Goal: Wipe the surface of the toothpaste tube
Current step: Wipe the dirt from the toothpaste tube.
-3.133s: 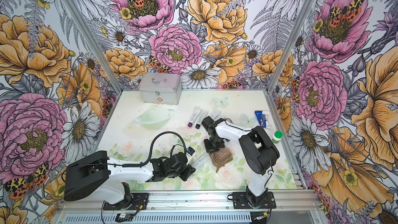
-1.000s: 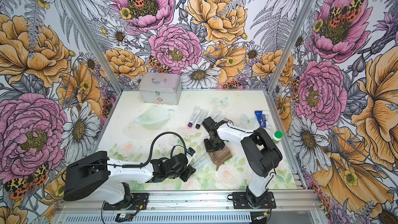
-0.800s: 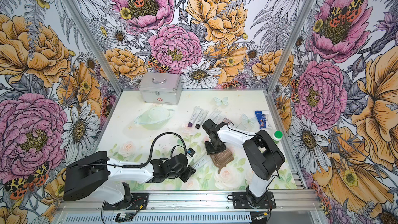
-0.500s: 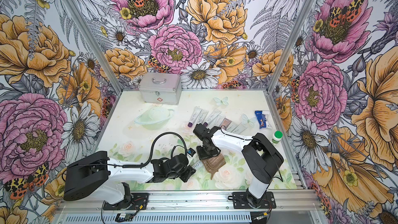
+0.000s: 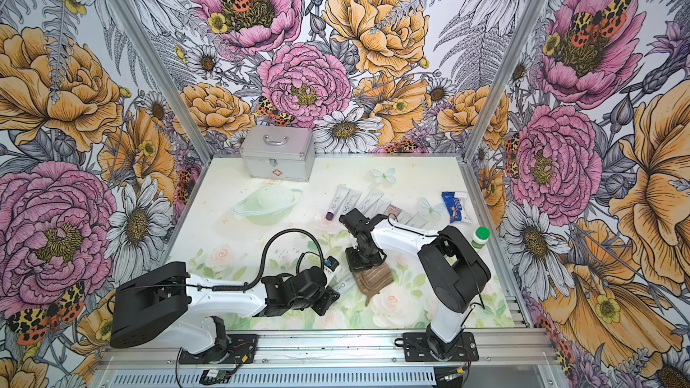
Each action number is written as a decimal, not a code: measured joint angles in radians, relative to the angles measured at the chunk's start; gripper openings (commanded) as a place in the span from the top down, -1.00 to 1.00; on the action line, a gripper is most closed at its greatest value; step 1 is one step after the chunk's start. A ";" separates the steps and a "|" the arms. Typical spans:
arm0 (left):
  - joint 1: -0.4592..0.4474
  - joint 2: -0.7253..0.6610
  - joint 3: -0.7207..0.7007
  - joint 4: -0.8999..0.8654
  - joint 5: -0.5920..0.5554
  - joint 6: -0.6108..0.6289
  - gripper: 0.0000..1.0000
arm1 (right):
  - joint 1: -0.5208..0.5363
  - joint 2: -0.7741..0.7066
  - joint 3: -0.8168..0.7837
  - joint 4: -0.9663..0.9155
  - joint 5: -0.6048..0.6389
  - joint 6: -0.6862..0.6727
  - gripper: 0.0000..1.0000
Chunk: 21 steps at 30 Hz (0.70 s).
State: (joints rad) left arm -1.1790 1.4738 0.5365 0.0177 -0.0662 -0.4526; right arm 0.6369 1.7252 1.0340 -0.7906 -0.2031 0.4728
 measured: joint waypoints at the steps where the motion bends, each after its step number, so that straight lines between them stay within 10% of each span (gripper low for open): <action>1: 0.000 0.000 0.000 0.001 0.000 0.000 0.45 | -0.014 0.001 -0.003 0.000 0.016 -0.003 1.00; 21: -0.005 -0.005 -0.002 -0.013 -0.001 -0.004 0.45 | 0.145 -0.049 -0.053 0.095 0.011 0.101 1.00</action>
State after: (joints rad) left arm -1.1839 1.4693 0.5346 0.0044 -0.0669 -0.4568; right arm 0.7822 1.6764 0.9813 -0.6960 -0.1917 0.5735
